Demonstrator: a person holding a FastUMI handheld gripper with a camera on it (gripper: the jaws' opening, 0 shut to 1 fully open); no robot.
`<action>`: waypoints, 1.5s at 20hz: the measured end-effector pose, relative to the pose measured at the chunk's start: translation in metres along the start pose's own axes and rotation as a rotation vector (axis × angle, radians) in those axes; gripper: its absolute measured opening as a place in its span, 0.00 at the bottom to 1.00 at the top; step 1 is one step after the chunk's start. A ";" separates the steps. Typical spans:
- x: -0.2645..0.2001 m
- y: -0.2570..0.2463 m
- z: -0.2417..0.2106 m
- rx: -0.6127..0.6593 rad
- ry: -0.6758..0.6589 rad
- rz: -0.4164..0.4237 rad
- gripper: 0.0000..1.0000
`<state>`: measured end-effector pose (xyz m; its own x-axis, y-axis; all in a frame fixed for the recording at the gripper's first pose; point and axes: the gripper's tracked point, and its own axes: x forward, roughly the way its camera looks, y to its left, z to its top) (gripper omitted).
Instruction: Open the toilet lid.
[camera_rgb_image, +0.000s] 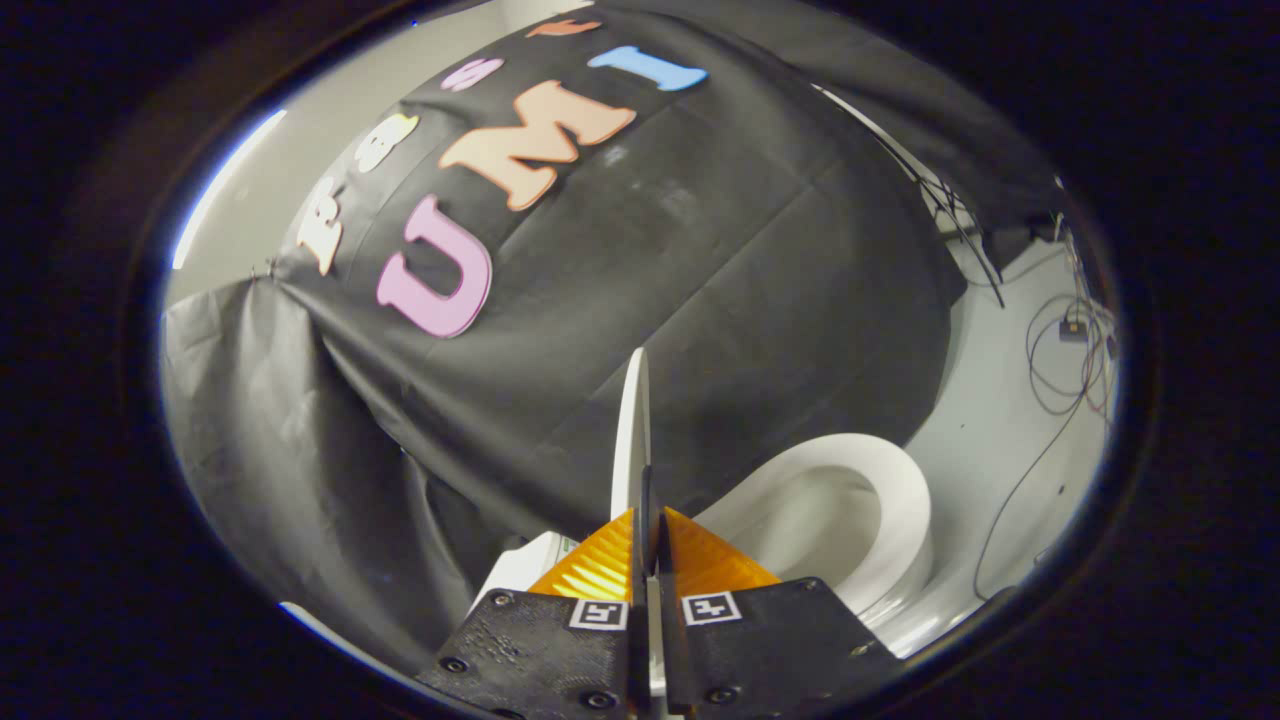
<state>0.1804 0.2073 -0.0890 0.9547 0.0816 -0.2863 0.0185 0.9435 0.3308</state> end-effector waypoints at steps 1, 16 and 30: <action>0.000 0.011 -0.001 -0.032 0.007 -0.005 0.05; 0.004 0.128 -0.030 -0.488 0.000 -0.011 0.06; 0.022 0.216 -0.093 -0.886 0.041 0.084 0.11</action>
<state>0.1782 0.4427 -0.1077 0.9307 0.1576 -0.3300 -0.3042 0.8345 -0.4595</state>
